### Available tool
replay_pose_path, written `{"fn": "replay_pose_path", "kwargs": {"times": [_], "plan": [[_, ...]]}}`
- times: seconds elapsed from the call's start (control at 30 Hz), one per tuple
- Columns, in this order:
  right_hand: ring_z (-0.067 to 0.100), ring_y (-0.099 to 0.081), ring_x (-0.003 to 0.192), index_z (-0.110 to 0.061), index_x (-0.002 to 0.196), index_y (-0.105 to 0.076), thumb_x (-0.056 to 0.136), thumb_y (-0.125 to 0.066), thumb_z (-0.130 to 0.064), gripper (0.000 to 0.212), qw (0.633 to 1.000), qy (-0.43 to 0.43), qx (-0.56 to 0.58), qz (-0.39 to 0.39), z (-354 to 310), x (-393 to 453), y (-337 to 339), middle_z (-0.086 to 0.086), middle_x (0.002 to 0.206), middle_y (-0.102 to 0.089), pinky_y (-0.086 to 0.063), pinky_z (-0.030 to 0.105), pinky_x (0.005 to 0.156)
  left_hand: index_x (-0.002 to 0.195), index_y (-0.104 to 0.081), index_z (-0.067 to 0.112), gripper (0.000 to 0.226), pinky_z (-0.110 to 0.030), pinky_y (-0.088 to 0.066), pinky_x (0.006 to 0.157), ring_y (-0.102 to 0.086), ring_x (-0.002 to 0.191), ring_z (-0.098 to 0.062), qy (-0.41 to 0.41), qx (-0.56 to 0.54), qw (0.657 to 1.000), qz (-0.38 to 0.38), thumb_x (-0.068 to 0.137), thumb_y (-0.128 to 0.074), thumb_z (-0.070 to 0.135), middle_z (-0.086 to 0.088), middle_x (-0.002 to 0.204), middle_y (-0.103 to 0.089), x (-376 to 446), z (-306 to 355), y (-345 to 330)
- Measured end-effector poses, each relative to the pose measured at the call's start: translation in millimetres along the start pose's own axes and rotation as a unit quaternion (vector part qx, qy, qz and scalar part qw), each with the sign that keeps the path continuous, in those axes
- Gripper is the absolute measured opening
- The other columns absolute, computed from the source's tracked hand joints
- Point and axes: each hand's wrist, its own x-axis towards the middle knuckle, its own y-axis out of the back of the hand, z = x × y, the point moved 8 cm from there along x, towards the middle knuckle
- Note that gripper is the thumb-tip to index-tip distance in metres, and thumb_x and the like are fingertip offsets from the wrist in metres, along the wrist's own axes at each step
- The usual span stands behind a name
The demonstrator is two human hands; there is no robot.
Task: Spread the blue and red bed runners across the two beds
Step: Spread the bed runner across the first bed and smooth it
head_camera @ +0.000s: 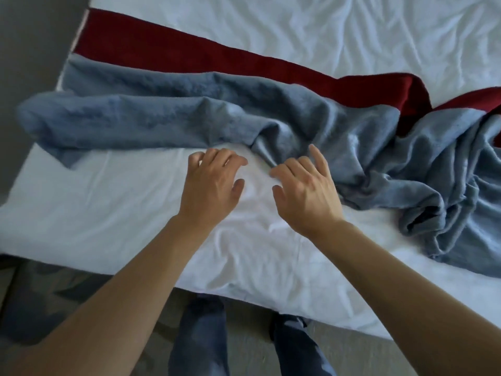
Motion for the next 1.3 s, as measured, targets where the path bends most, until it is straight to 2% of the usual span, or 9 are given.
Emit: {"fn": "replay_pose_path", "kwargs": {"times": [0.17, 0.4, 0.53, 0.67, 0.77, 0.9, 1.03, 1.17, 1.3], "plan": [[0.032, -0.062, 0.097, -0.011, 0.110, -0.069, 0.081, -0.067, -0.013, 0.029, 0.997, -0.025, -0.029, -0.064, -44.1, 45.4, -44.2, 0.008, 0.098, -0.069, -0.026, 0.051, 0.118, 0.113, -0.063, 0.021, 0.033, -0.038, -0.032, 0.082, -0.054, 0.098, -0.026, 0.027, 0.060, 0.997, -0.030, 0.081, -0.067, 0.024, 0.001, 0.109, -0.060, 10.3, -94.5, 2.3], [0.030, -0.054, 0.117, -0.013, 0.127, -0.059, 0.087, -0.063, -0.025, 0.041, 0.981, -0.135, -0.127, -0.055, -15.0, 77.2, -61.2, 0.006, 0.118, -0.064, -0.016, 0.052, 0.122, 0.096, -0.069, 0.023, 0.015, -0.038, -0.025, 0.089, -0.055, 0.098, -0.023, -0.051, 0.074, 0.996, 0.021, 0.093, -0.054, 0.023, 0.006, 0.094, -0.067, 49.5, -137.3, -1.2], [0.031, -0.053, 0.117, -0.015, 0.126, -0.058, 0.089, -0.062, -0.029, 0.039, 0.974, -0.159, -0.150, -0.051, -2.8, 86.9, -58.8, 0.006, 0.117, -0.062, -0.008, 0.055, 0.123, 0.087, -0.069, 0.025, 0.019, -0.037, -0.022, 0.086, -0.056, 0.088, -0.021, -0.058, -0.006, 0.998, 0.030, 0.093, -0.052, 0.028, 0.009, 0.076, -0.066, 71.3, -148.8, 10.2], [0.033, -0.055, 0.113, -0.014, 0.111, -0.065, 0.094, -0.057, -0.026, 0.022, 0.974, -0.159, -0.155, -0.035, -2.0, 97.3, -53.2, 0.007, 0.109, -0.066, -0.012, 0.056, 0.122, 0.087, -0.069, 0.029, 0.019, -0.033, -0.021, 0.087, -0.052, 0.077, -0.015, -0.038, -0.120, 0.991, -0.045, 0.095, -0.051, 0.031, 0.020, 0.063, -0.047, 92.7, -169.5, 9.9], [0.034, -0.054, 0.107, -0.011, 0.100, -0.070, 0.098, -0.047, -0.021, 0.025, 0.975, -0.170, -0.142, -0.015, -4.3, 102.7, -50.5, 0.008, 0.098, -0.070, -0.015, 0.053, 0.121, 0.088, -0.068, 0.026, 0.022, -0.035, -0.023, 0.091, -0.058, 0.085, -0.019, -0.020, -0.107, 0.990, -0.086, 0.097, -0.048, 0.030, 0.012, 0.076, -0.064, 103.2, -175.3, 3.5], [0.030, -0.055, 0.099, -0.008, 0.081, -0.067, 0.094, -0.043, -0.017, 0.029, 0.983, -0.164, -0.081, -0.016, -13.2, 101.8, -51.0, 0.005, 0.076, -0.065, -0.015, 0.047, 0.122, 0.098, -0.061, 0.021, 0.017, -0.043, -0.028, 0.088, -0.053, 0.098, -0.029, -0.021, 0.015, 1.000, -0.005, 0.091, -0.047, 0.015, -0.001, 0.098, -0.064, 100.1, -157.5, 9.4], [0.031, -0.052, 0.070, -0.004, 0.073, -0.064, 0.090, -0.042, -0.012, 0.029, 0.985, -0.167, -0.026, -0.028, -13.5, 88.6, -52.2, 0.005, 0.062, -0.050, -0.035, 0.044, 0.108, 0.092, -0.058, 0.020, 0.014, -0.040, -0.029, 0.084, -0.053, 0.093, -0.027, -0.098, -0.001, 0.994, 0.040, 0.087, -0.047, 0.012, -0.001, 0.093, -0.058, 77.8, -105.4, 6.2], [0.033, -0.053, 0.070, -0.005, 0.074, -0.066, 0.090, -0.043, -0.015, 0.030, 0.985, -0.169, -0.004, -0.026, -13.9, 76.2, -52.1, 0.009, 0.062, -0.053, -0.038, 0.039, 0.101, 0.100, -0.059, 0.018, 0.018, -0.039, -0.029, 0.088, -0.052, 0.094, -0.025, -0.157, 0.029, 0.987, -0.004, 0.086, -0.054, 0.028, 0.000, 0.100, -0.058, 53.0, -74.0, -21.8], [0.030, -0.058, 0.080, -0.011, 0.090, -0.070, 0.089, -0.054, -0.021, 0.019, 0.990, -0.129, -0.056, -0.015, -18.4, 64.0, -51.6, 0.006, 0.083, -0.065, -0.036, 0.038, 0.105, 0.107, -0.058, 0.021, 0.018, -0.039, -0.031, 0.087, -0.052, 0.096, -0.025, -0.134, 0.072, 0.988, 0.019, 0.091, -0.051, 0.019, 0.001, 0.103, -0.059, 53.5, -74.5, -25.6]]}}
